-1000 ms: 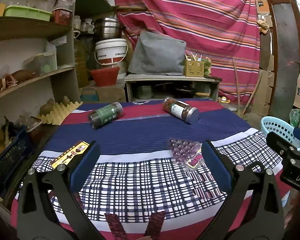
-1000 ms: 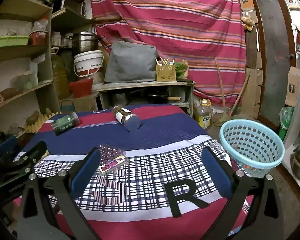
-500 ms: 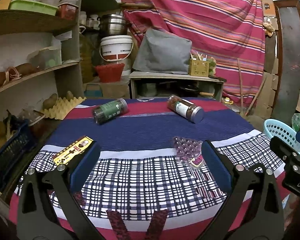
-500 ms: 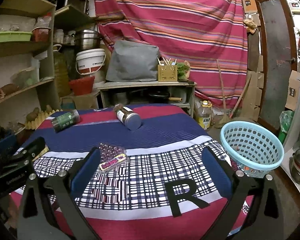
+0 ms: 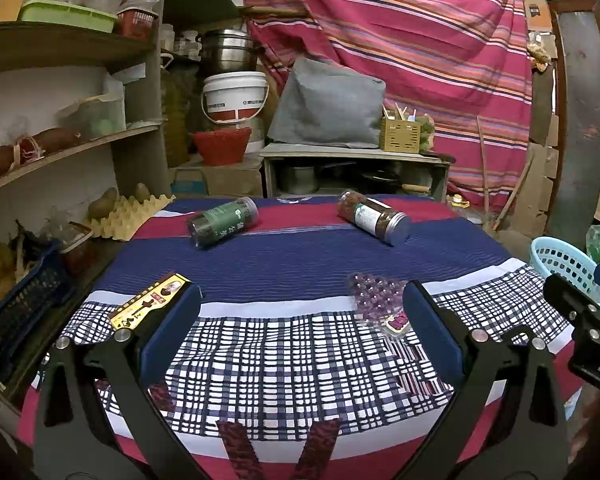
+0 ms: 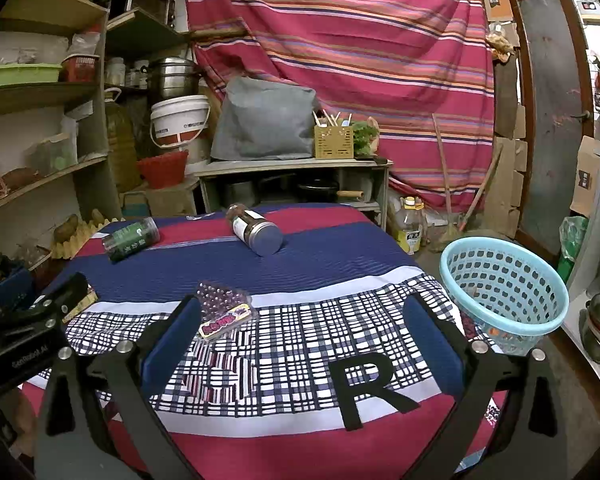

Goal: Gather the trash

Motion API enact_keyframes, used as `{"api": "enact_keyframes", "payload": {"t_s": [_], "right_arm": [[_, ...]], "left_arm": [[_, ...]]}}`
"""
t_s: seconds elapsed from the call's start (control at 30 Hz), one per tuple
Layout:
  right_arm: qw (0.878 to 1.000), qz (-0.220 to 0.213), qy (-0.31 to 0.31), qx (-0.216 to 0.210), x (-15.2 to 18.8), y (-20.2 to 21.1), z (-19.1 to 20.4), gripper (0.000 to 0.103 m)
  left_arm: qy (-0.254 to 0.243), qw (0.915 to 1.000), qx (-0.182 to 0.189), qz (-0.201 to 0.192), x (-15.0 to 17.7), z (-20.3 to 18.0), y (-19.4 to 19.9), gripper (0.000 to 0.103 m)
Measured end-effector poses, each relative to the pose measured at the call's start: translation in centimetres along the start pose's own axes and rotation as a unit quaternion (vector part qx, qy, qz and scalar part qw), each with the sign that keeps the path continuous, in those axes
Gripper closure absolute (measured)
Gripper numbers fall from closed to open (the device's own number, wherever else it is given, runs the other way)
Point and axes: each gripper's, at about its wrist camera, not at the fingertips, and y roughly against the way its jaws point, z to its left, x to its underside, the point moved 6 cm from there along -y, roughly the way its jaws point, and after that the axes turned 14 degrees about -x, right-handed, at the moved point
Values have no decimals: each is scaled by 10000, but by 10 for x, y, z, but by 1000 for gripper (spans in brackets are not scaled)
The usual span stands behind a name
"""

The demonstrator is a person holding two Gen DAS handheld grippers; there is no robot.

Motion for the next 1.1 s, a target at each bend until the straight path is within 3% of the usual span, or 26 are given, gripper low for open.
{"api": "enact_keyframes", "payload": {"t_s": [1.1], "right_arm": [[10000,39,-62,45,2,-3,-4,5]], "left_arm": [[2,10000,-35,68,2,5,-2,5]]}}
